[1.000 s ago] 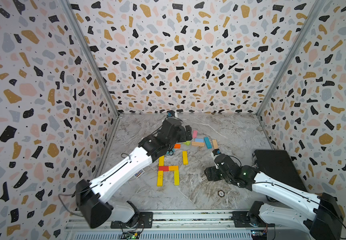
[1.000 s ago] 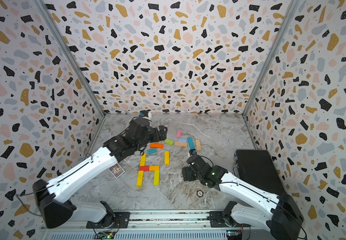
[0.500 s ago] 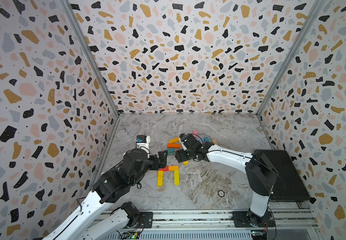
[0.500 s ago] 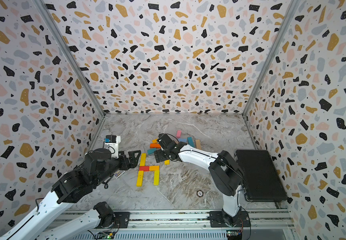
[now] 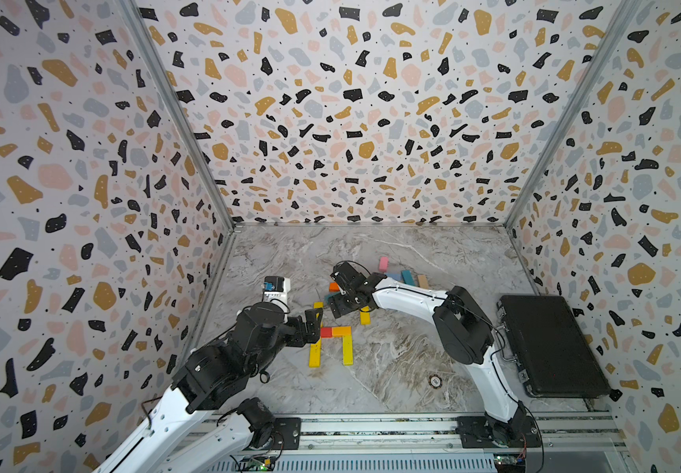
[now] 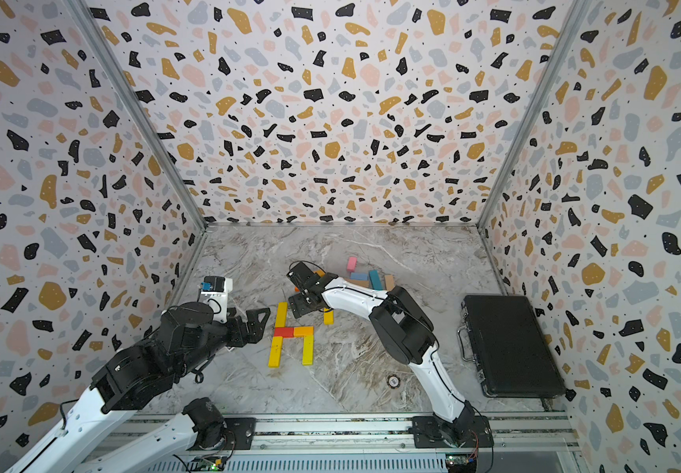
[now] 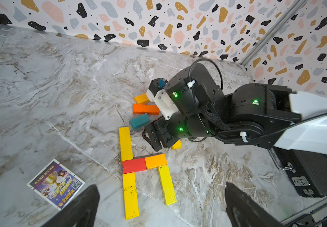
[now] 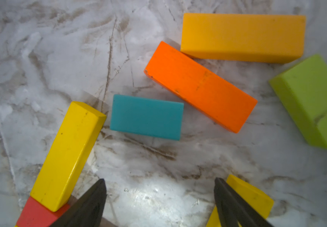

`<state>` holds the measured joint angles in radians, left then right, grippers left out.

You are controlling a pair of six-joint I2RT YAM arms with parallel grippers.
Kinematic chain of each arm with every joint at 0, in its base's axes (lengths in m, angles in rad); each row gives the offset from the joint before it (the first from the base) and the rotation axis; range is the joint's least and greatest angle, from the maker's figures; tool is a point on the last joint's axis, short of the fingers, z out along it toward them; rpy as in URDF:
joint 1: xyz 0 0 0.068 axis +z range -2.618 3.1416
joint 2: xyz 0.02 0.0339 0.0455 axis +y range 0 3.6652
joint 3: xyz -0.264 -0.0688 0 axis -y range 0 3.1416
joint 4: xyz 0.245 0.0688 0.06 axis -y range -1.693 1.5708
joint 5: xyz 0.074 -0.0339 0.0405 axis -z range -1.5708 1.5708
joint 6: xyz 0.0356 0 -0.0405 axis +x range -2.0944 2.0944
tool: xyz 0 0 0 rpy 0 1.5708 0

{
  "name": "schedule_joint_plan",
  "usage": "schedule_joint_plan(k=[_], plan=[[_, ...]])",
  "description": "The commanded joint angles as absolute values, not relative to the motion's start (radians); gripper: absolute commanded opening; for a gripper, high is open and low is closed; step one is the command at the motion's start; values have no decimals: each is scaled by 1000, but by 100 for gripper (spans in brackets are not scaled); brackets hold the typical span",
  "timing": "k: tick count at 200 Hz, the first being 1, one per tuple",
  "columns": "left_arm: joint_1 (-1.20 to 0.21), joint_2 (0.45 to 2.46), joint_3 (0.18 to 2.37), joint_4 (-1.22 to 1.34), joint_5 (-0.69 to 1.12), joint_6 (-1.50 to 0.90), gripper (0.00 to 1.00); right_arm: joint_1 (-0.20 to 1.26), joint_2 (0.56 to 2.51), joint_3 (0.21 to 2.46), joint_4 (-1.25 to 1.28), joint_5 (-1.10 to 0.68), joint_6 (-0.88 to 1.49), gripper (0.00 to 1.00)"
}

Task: Assemble the letter h with building blocks
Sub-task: Pick up the building block from the center of the board.

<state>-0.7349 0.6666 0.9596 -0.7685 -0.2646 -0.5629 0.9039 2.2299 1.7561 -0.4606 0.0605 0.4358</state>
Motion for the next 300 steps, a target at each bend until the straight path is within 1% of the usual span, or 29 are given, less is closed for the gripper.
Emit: schedule_joint_plan(k=[1,166,213,252,275,300], plan=[[-730,650,954,-772,-283,-538,99,910,2240,1818,-513,70,416,88],[-726,651,956,-770,-316,-520,99,914,2368,1943,-545,59,405,88],[-725,656,954,-769,-314,-519,99,914,2415,1991,-577,124,408,88],[-722,663,948,-765,-310,-519,99,913,2450,2038,-611,187,422,84],[-722,666,946,-765,-313,-518,99,911,2474,2076,-659,247,436,79],[-720,664,945,-765,-313,-515,99,904,2477,2077,-652,230,436,77]])
